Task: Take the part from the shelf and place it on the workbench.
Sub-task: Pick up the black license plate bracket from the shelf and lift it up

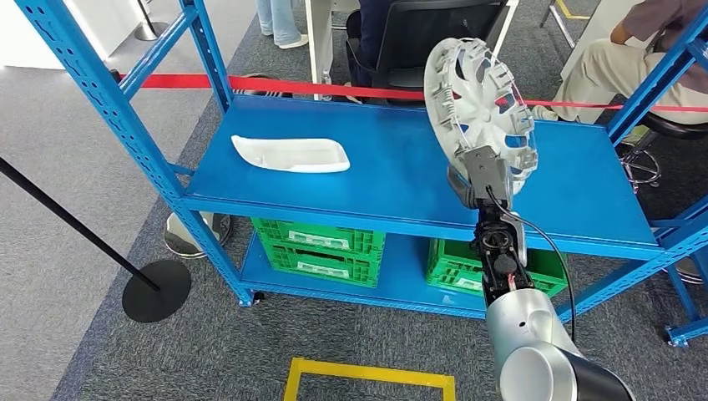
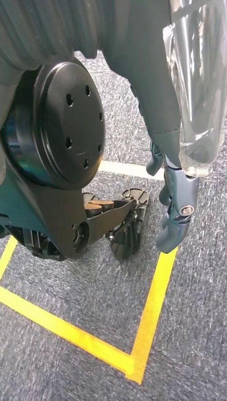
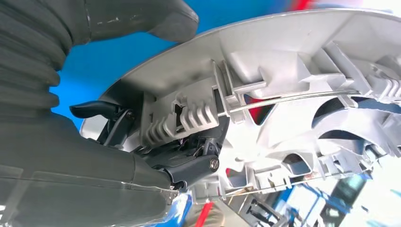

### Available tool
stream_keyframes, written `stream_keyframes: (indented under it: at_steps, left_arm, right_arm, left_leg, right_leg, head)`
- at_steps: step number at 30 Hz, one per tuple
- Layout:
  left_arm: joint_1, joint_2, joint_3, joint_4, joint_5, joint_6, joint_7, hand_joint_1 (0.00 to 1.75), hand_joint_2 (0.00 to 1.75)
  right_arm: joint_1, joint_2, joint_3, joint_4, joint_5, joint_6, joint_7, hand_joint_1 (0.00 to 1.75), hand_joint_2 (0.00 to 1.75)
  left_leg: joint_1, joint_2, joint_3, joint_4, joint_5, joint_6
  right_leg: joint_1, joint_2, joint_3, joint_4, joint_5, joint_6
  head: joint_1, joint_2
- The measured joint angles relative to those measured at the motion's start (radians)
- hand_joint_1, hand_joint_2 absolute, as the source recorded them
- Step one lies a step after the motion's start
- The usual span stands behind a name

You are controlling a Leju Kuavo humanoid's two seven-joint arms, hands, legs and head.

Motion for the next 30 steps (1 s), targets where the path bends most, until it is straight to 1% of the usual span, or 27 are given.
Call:
stream_keyframes:
  at_steps: [3, 5, 7, 9, 12, 16, 22, 27, 30]
  left_arm:
    - [0.000, 0.000, 0.002, 0.000, 0.000, 0.006, -0.003, 0.00, 1.75]
    - [0.001, 0.000, 0.004, 0.000, 0.000, 0.009, -0.003, 0.00, 1.75]
    - [0.002, 0.000, 0.005, 0.000, -0.002, 0.009, -0.003, 0.00, 1.75]
    - [0.002, 0.000, 0.008, 0.000, -0.004, 0.009, -0.003, 0.00, 1.75]
    - [0.002, 0.000, 0.012, 0.000, -0.010, 0.008, -0.004, 0.00, 1.75]
    - [0.003, -0.001, 0.014, 0.000, -0.013, 0.005, -0.005, 0.00, 1.75]
    - [0.003, -0.002, 0.014, 0.000, -0.013, 0.003, -0.006, 0.00, 1.75]
    - [0.003, -0.002, 0.016, 0.000, -0.013, 0.005, 0.006, 0.00, 1.75]
    - [0.003, -0.003, 0.020, 0.000, -0.012, 0.008, 0.018, 0.00, 1.75]
  right_arm:
    - [0.055, 0.009, 0.058, -0.106, -0.199, -0.011, -0.009, 1.75, 1.75]
    - [0.103, 0.009, 0.120, -0.197, -0.320, -0.033, -0.009, 1.75, 1.75]
    - [0.155, 0.005, 0.193, -0.295, -0.398, -0.063, -0.009, 1.75, 1.75]
    - [0.207, 0.000, 0.269, -0.400, -0.437, -0.090, -0.010, 1.75, 1.75]
    - [0.274, -0.006, 0.366, -0.550, -0.457, -0.118, -0.013, 1.75, 1.75]
    - [0.357, -0.012, 0.459, -0.739, -0.464, -0.136, -0.013, 1.75, 1.75]
    - [0.428, -0.020, 0.530, -0.922, -0.460, -0.153, -0.013, 1.75, 1.75]
    - [0.510, -0.024, 0.608, -1.106, -0.415, -0.159, -0.013, 1.75, 1.75]
    - [0.563, -0.028, 0.668, -1.221, -0.390, -0.196, -0.013, 1.75, 1.75]
  left_leg:
    - [0.000, -0.001, -0.001, 0.000, 0.000, 0.000]
    - [0.000, -0.001, -0.001, 0.000, 0.000, 0.000]
    - [0.000, 0.000, -0.001, 0.000, -0.001, -0.001]
    - [0.000, 0.002, -0.002, 0.000, -0.001, -0.001]
    - [0.000, 0.002, -0.002, 0.000, -0.002, -0.001]
    - [0.000, 0.001, -0.002, -0.001, -0.002, -0.001]
    - [0.000, 0.001, -0.002, -0.001, -0.002, -0.001]
    - [0.000, 0.001, -0.003, -0.001, -0.003, -0.001]
    - [0.000, 0.001, -0.003, -0.001, -0.003, -0.002]
  right_leg:
    - [0.000, -0.001, 0.000, 0.000, -0.001, 0.001]
    - [0.000, -0.001, -0.001, 0.000, -0.001, 0.001]
    - [0.000, 0.000, -0.002, 0.000, -0.001, 0.001]
    - [0.000, 0.001, -0.003, 0.000, -0.001, 0.001]
    - [0.000, 0.002, -0.004, 0.000, -0.002, 0.000]
    - [0.000, 0.001, -0.004, 0.000, -0.003, 0.000]
    - [0.000, 0.001, -0.004, 0.000, -0.003, 0.000]
    - [0.000, 0.001, -0.004, 0.000, -0.004, -0.001]
    - [0.000, 0.001, -0.004, 0.000, -0.005, -0.001]
  head:
    - [0.000, 0.000]
    - [0.000, 0.000]
    - [0.000, 0.000]
    - [0.000, 0.000]
    - [0.000, 0.000]
    - [0.000, 0.000]
    - [0.000, 0.000]
    - [0.000, 0.000]
    - [0.000, 0.000]
